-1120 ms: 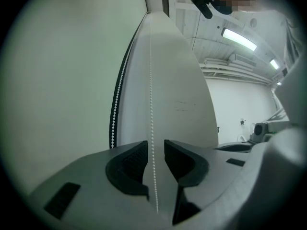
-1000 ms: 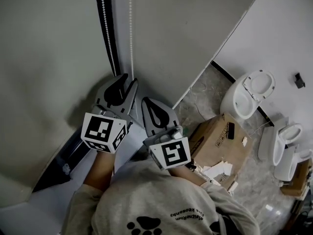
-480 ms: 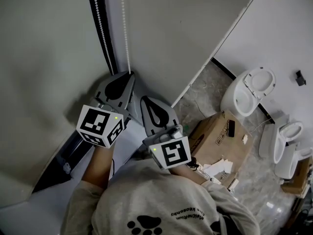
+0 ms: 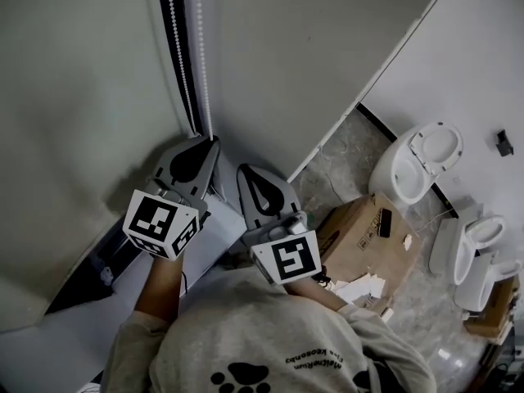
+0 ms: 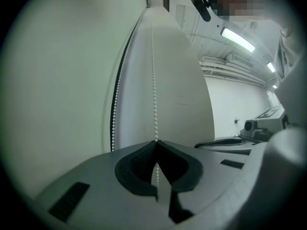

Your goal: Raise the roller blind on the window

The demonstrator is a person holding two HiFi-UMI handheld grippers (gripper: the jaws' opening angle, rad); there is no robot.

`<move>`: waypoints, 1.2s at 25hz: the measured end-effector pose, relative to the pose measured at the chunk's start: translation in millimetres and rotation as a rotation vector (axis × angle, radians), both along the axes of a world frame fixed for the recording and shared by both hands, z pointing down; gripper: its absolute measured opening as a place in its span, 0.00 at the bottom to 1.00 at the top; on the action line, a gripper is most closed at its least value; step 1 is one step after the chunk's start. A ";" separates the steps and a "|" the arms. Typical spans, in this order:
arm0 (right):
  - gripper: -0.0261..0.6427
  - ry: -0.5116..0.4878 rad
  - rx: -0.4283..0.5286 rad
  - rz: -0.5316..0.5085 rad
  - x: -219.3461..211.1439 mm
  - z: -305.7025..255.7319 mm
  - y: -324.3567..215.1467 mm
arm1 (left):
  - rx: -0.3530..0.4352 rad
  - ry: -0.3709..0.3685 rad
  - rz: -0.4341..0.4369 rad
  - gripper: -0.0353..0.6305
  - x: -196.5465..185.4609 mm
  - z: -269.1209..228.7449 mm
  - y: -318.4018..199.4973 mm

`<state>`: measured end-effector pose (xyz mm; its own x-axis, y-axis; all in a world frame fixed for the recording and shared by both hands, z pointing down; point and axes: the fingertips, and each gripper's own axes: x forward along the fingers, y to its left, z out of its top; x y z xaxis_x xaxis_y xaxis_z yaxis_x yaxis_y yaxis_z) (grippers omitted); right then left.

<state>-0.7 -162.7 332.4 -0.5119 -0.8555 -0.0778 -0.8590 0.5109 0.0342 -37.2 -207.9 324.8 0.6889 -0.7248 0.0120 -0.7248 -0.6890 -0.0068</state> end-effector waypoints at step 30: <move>0.09 -0.001 0.086 -0.274 -52.5 -146.0 -16.9 | -0.021 0.079 0.014 0.07 -1.3 3.4 32.5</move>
